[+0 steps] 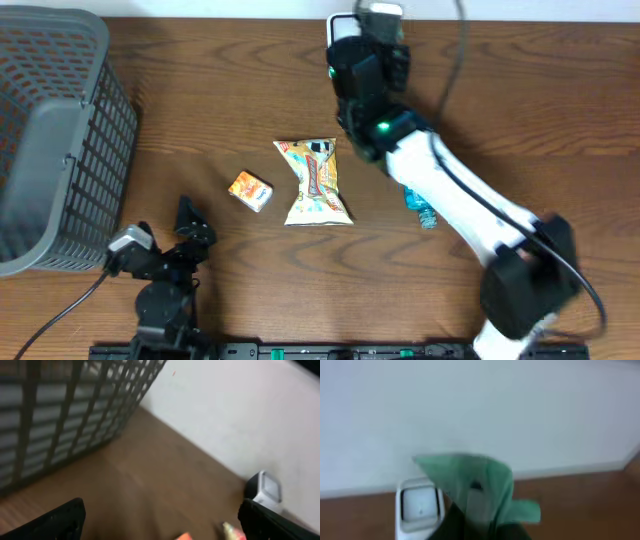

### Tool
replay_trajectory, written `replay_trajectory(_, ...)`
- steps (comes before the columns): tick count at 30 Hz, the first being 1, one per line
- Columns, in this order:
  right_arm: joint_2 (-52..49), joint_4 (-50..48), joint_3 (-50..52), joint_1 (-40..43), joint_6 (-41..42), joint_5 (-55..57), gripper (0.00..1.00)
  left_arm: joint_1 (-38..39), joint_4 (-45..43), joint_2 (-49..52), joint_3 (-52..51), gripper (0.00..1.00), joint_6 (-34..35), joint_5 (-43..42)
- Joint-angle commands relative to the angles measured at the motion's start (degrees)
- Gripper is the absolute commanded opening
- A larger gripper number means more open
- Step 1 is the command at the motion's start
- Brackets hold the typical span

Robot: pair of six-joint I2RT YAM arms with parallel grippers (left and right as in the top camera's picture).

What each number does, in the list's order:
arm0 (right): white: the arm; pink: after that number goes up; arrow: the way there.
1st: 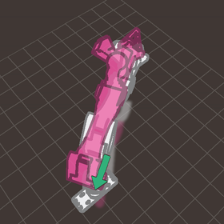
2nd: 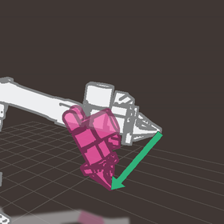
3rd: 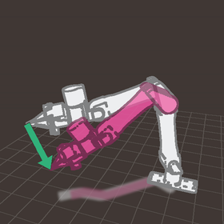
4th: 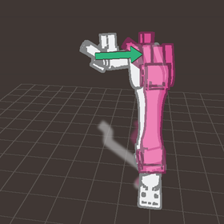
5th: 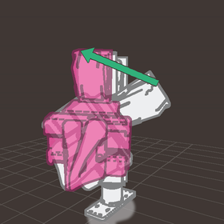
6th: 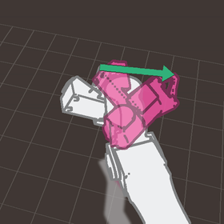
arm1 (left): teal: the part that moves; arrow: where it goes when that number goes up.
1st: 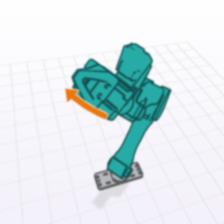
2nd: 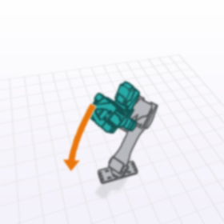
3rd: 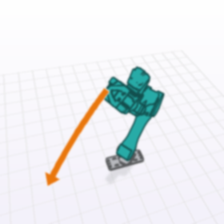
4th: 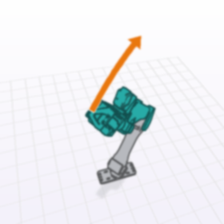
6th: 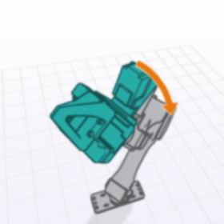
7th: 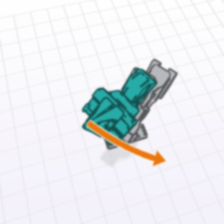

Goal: Scan the item barcode
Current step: 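Carry the green pouch with the right gripper to the white scanner, then swing the right gripper to the table's right edge and release pouch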

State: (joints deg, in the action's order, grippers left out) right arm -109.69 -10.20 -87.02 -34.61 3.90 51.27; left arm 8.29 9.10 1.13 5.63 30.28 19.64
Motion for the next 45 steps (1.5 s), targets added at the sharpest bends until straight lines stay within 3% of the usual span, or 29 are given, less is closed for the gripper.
replay_trajectory(1,-6.75,-13.75,-0.55,1.79,-20.61,3.41,0.01,-0.09,-0.55,-0.13,-2.23,0.98,0.48,0.33)
replay_trajectory(5,-18.93,-39.91,-3.61,2.60,-46.99,-1.05,0.01,-0.09,-0.22,0.57,-2.78,0.98,0.44,0.37)
replay_trajectory(9,-31.17,-45.99,-14.67,3.08,-60.11,-4.02,0.01,-0.09,-0.22,1.36,-2.78,0.98,0.44,0.37)
replay_trajectory(13,-41.97,-40.72,-29.79,3.06,-58.75,-4.11,0.01,-0.09,-0.24,1.46,-2.78,0.98,0.44,0.37)
replay_trajectory(17,-49.59,-28.79,-42.82,3.02,-53.44,-4.26,0.01,-0.09,-0.24,1.46,-2.78,0.98,0.44,0.37)
replay_trajectory(22,-50.64,-27.61,-46.10,2.38,-53.16,-1.97,0.01,-0.09,-0.24,1.46,-2.78,0.98,0.44,0.37)
replay_trajectory(26,-45.70,-28.55,-46.31,2.60,-54.18,6.93,0.01,-0.09,-0.24,1.46,-2.78,0.98,0.44,0.37)
replay_trajectory(30,-37.22,-17.62,-46.31,6.14,-55.06,20.61,0.01,-0.09,-0.24,1.46,-2.78,0.98,0.44,0.37)
replay_trajectory(35,-31.17,1.20,-46.31,17.38,-50.86,31.80,0.01,-0.09,-0.24,1.46,-2.78,0.98,0.44,0.37)
replay_trajectory(38,-31.08,13.73,-46.14,26.01,-40.41,34.23,0.01,-0.09,-0.24,1.46,-2.78,0.98,0.44,0.37)
replay_trajectory(41,-31.10,33.31,-44.28,34.03,-24.61,27.56,0.01,-0.09,-0.24,1.46,-2.78,0.98,0.44,0.37)
replay_trajectory(42,-31.10,41.94,-43.69,37.07,-19.56,20.70,0.02,-0.09,-0.24,1.46,-2.78,0.98,0.44,0.37)
replay_trajectory(45,-31.15,55.01,-41.88,45.46,-7.56,3.96,0.01,-0.09,-0.24,1.46,-2.78,0.98,0.44,0.37)
